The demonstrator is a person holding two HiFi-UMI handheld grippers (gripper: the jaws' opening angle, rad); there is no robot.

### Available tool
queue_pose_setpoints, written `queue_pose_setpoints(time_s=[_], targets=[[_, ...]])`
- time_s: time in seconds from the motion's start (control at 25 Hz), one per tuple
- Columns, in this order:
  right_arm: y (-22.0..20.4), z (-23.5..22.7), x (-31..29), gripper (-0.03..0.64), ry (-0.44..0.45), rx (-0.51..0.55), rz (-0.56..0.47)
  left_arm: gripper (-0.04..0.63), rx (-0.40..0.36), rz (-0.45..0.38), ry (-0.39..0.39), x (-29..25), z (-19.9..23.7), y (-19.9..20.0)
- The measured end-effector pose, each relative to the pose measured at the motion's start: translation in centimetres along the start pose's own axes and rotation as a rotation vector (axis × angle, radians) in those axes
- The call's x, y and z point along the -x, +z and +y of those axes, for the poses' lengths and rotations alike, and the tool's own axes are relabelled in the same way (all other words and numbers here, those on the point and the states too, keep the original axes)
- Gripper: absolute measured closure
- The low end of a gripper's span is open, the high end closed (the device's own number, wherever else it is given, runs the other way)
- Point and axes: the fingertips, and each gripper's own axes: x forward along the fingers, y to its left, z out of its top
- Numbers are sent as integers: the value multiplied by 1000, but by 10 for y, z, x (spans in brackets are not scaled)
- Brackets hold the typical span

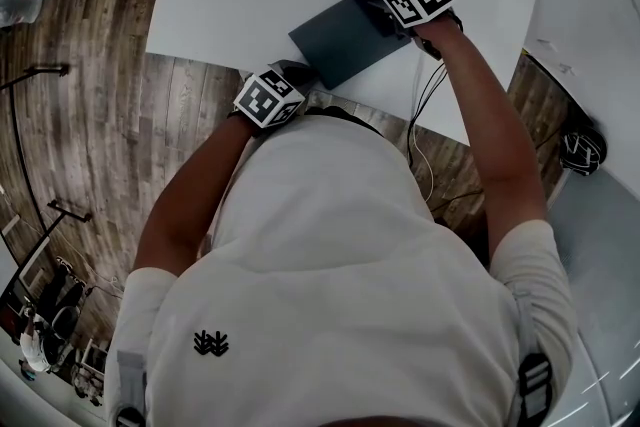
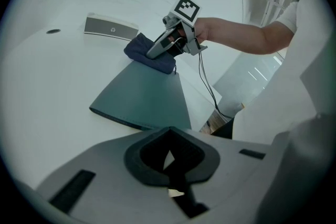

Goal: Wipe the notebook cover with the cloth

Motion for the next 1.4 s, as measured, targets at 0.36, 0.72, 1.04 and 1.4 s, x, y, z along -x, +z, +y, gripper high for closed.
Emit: queue_pose_setpoints(time_s=[0.36, 0.72, 1.04, 1.4], targets=[[0, -40, 13, 552, -77, 12, 24, 589, 4, 2, 0, 0, 1, 0], [-4, -61, 20, 552, -150, 28, 23, 589, 6, 3, -2, 0, 3, 0], [-5, -58, 32, 552, -171, 15, -21, 589, 19, 7, -16, 4, 7, -4], [-16, -31, 47, 552, -177, 3, -78, 589, 72, -15, -43, 6, 11, -7]])
